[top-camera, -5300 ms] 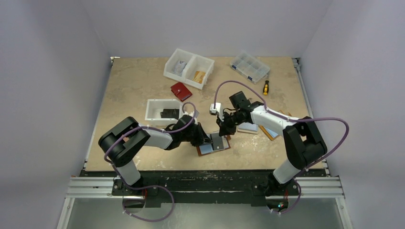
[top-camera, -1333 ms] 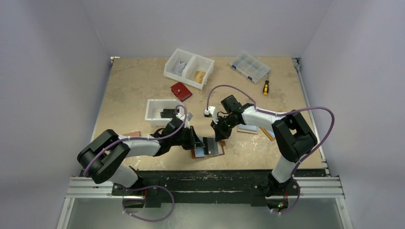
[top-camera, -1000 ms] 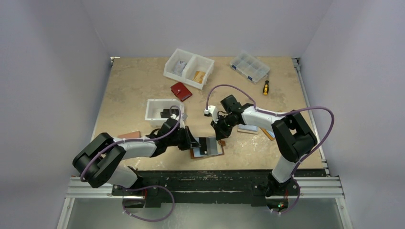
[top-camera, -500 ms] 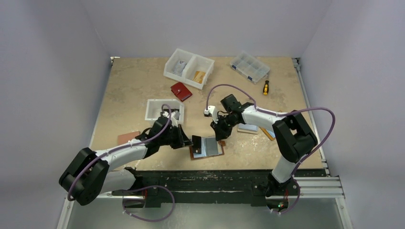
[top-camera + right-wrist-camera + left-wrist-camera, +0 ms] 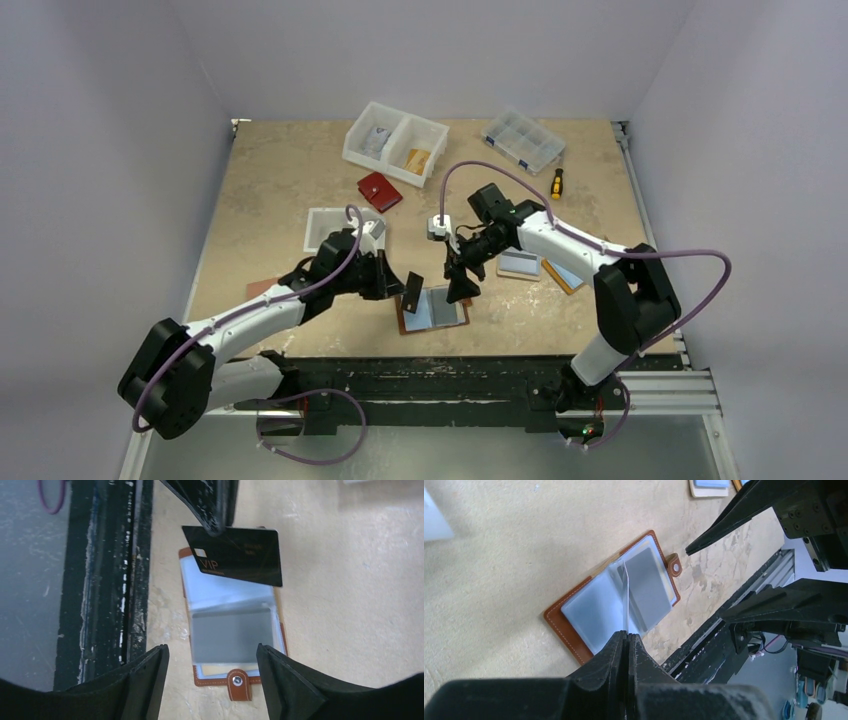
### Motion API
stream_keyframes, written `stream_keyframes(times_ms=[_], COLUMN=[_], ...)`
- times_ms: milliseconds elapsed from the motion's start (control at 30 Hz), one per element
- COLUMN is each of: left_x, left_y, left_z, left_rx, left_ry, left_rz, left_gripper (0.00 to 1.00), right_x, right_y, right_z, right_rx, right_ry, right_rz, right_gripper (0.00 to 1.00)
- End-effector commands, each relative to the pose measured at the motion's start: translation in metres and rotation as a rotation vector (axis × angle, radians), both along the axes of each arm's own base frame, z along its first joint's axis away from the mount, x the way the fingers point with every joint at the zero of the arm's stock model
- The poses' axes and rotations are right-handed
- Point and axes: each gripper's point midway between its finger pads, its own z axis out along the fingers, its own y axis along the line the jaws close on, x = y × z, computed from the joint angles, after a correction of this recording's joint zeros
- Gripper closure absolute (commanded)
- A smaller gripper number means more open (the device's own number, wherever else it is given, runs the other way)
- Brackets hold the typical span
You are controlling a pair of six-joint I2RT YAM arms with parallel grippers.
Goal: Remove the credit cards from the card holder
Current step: Place the credit card in the storage box.
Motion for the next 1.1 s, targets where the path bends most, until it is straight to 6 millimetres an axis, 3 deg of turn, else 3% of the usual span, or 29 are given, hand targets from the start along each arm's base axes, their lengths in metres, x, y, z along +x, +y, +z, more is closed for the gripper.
stream_keyframes(times_ms=[0, 567, 833, 933, 1067], left_x=[0.009, -0.001, -0.001, -0.001, 0.0], left_y=[-0.015, -0.042, -0.047, -0.049, -0.048], left_z=[0.031, 0.04, 0.043, 0.044, 0.042], left_rx=[-0.059, -0.125, -0.15, -0.157, -0.149], left_ry=[-0.111, -0.113, -0.117, -0.119, -0.118], left_rz=[-0.08, -0.186, -0.185, -0.188, -0.189], left_gripper=[1.0, 1.0, 1.0, 1.0, 1.0], right_x=[-0.01, 0.027, 0.007, -0.002, -0.009], right_y=[0.011, 0.023, 0.033, 0.037, 0.037], right_z=[0.026, 0.019, 0.009, 0.006, 0.006], right_rx=[0.118, 0.129, 0.143, 0.13, 0.138], right_ry=[0.016, 0.033, 0.141, 0.161, 0.201], right_rz=[0.097, 0.159, 0.226, 0.254, 0.293], right_gripper=[0.26, 0.25, 0.32, 0.43, 0.72])
